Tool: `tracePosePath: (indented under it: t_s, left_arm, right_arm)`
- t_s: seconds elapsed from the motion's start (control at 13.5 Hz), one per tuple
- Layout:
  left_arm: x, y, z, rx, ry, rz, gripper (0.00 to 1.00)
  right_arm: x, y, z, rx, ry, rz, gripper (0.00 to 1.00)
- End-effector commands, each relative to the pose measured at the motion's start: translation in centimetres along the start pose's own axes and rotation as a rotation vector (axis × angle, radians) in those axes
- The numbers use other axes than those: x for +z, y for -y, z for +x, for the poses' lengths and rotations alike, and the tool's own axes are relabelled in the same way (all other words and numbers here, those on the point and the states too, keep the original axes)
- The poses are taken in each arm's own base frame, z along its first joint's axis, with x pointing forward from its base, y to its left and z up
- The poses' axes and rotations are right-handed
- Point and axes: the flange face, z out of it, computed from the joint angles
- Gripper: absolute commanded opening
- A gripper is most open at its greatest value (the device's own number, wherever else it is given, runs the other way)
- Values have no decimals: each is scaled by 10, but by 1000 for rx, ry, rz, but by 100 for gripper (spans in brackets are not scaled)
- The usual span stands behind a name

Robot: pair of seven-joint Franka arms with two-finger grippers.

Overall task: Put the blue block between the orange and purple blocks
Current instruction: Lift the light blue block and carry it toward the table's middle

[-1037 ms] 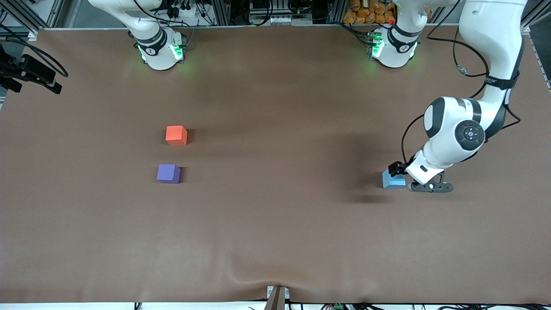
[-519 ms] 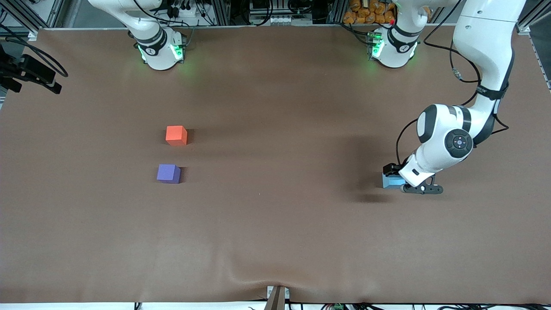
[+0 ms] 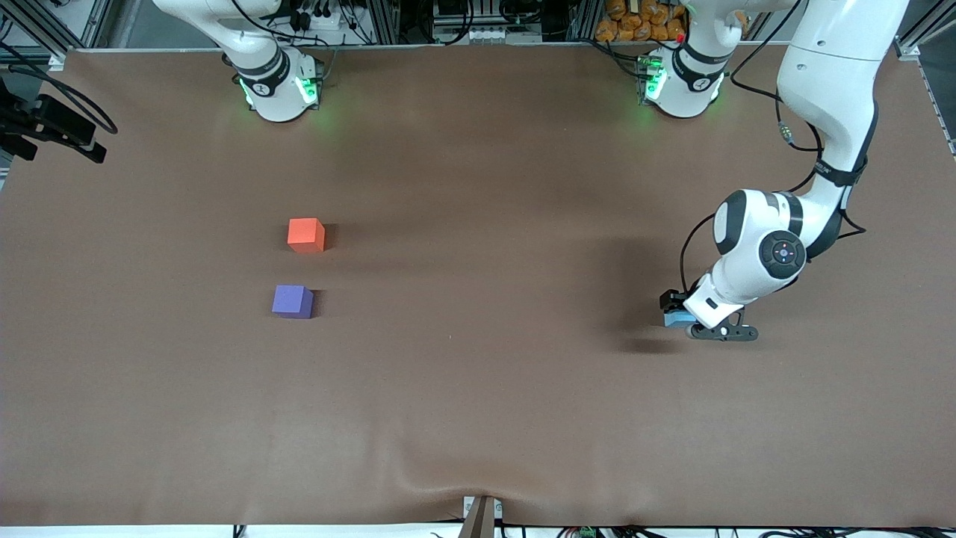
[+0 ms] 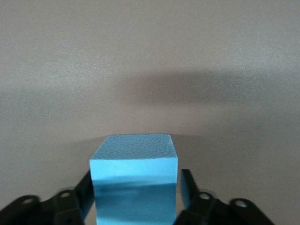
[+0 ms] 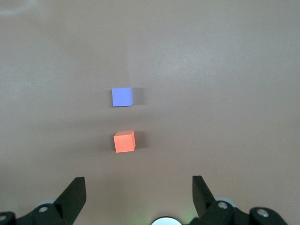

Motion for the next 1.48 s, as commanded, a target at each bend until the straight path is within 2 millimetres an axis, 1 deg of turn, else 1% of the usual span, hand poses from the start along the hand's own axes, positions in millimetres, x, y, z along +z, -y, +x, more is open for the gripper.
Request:
tracePosePath:
  t_s: [0.0,0.07,0.15,0.22,0.37,0.44,0.59,0.67,0.74,0.89,0.96,1.04,1.11,1.19,1.26,1.41]
  left_arm:
    - [2,-1,4,21,-12,0,45]
    - [0,-6,4,27,-15,-1,33]
    - [-4,-15,3,36,-20,-2,23]
    - [-12,-32,4,53,-31,-6,19]
    - [-28,-74,6,112,-60,-15,13]
    - [-36,-98,8,136,-80,-19,13]
    - [-47,-166,5,176,-110,-44,13]
    - [-51,-197,3,179,-122,-55,8]
    - [-57,-228,-1,187,-139,-68,8]
    - [-58,-280,-11,221,-147,-88,9]
    - [-60,-313,-19,248,-133,-91,9]
    - [-57,-355,-32,268,-93,-78,9]
    - [-56,-395,-41,269,-59,-60,8]
    - [-53,-427,-49,260,-34,-39,8]
    - [-47,-452,-59,263,-31,-22,8]
    - [-35,-481,-79,295,-45,-1,8]
  right_arm:
    - [-4,-3,1,-3,1,18,100]
    - [-4,-2,1,-4,1,18,100]
    - [-4,-2,1,-4,1,18,100]
    - [-4,-3,1,-3,1,18,100]
    - [-4,-3,1,-3,1,18,100]
    - [-4,-3,1,-3,1,18,100]
    - [-4,-3,1,-3,1,18,100]
    - [-4,-3,1,-3,1,18,100]
    - [-4,-3,1,-3,1,18,100]
    - [-4,-1,1,-4,1,18,100]
    - [-4,-1,1,-4,1,18,100]
    - [-4,-2,1,-3,1,18,100]
    - [-4,0,1,-6,1,18,100]
    - [-2,2,3,-7,4,19,100]
    - [-2,2,3,-7,5,19,100]
    - [-1,1,3,-6,6,19,100]
